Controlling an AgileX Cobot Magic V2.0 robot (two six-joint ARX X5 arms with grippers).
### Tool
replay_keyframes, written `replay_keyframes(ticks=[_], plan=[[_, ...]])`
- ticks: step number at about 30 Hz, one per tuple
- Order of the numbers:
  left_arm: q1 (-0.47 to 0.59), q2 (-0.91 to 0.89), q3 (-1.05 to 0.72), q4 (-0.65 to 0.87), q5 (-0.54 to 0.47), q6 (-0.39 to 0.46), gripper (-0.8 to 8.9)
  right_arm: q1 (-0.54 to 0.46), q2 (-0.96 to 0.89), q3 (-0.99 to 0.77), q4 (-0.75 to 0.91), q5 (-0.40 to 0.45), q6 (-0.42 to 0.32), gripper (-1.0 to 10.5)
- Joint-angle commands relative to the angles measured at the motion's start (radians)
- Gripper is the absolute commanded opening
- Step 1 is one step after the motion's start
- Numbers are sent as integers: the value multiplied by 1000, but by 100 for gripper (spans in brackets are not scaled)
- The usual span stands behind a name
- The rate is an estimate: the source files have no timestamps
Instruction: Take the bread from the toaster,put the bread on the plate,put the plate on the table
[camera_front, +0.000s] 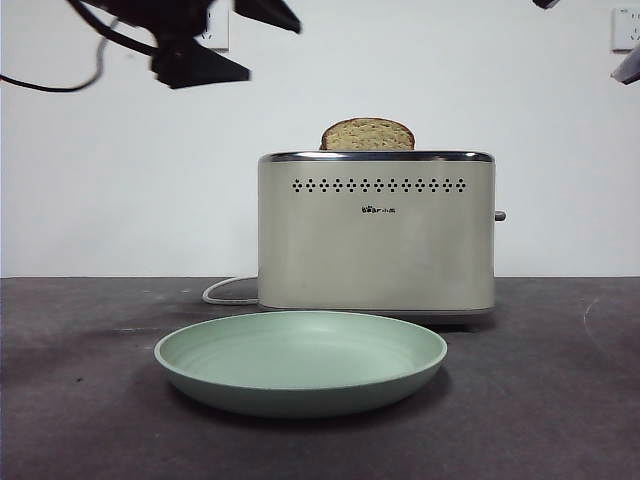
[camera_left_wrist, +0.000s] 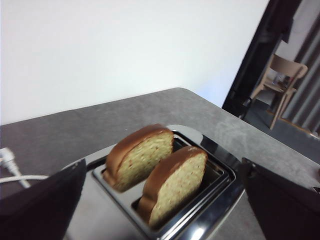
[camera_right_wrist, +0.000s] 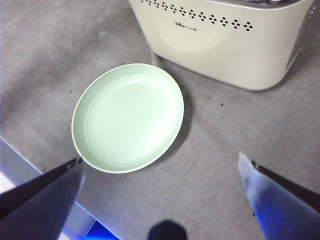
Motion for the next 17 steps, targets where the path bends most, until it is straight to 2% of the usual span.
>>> replay_keyframes(ticks=[1,5,17], plan=[[-21,57,32,-2,-4,23,562,2,2,1,5,1,-5,566],[-55,122,83,2,-29,28,562,2,2,1,5,2,-5,566],[-118,220,119,1,-109,136,561,2,2,1,4,1,-4,566]])
